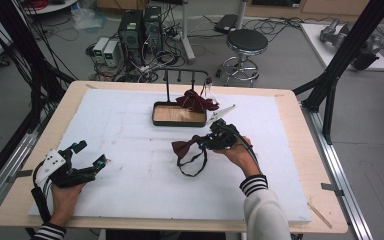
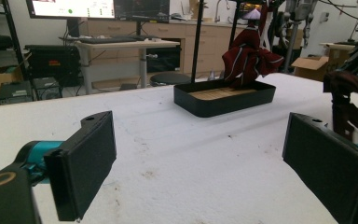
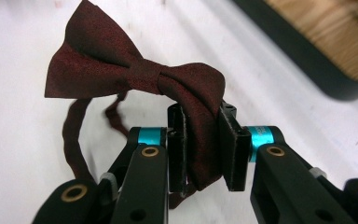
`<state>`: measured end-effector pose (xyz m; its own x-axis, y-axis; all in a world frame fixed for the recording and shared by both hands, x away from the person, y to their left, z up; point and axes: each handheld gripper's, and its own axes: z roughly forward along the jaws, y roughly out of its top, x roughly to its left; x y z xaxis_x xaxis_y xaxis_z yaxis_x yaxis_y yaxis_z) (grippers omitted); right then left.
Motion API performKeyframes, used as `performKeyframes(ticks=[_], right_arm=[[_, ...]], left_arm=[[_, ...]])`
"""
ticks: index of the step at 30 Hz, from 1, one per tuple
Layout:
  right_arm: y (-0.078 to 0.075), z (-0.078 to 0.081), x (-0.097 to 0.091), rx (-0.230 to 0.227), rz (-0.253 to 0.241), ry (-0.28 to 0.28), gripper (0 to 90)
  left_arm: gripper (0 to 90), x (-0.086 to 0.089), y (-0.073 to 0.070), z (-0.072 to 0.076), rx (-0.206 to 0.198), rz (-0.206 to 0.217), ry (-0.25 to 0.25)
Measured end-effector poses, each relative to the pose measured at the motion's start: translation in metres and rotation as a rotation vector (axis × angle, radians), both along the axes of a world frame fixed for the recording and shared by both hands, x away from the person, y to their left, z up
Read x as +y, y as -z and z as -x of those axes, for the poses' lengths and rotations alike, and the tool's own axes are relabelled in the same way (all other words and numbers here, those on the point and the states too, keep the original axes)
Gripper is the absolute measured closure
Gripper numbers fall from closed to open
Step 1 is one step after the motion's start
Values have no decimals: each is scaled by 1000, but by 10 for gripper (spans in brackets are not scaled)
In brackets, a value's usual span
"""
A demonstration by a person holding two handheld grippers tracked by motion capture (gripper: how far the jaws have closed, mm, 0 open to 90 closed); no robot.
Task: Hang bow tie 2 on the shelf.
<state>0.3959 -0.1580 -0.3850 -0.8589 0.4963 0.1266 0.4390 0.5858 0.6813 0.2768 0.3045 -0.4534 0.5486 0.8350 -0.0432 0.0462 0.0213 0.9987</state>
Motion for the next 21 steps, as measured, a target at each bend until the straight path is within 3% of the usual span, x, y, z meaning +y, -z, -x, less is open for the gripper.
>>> performKeyframes(ticks=[21], right_arm=[[-24,4,2,-192,-153,145,759]], left_arm=[[101,0,0,0,1,-1,0]])
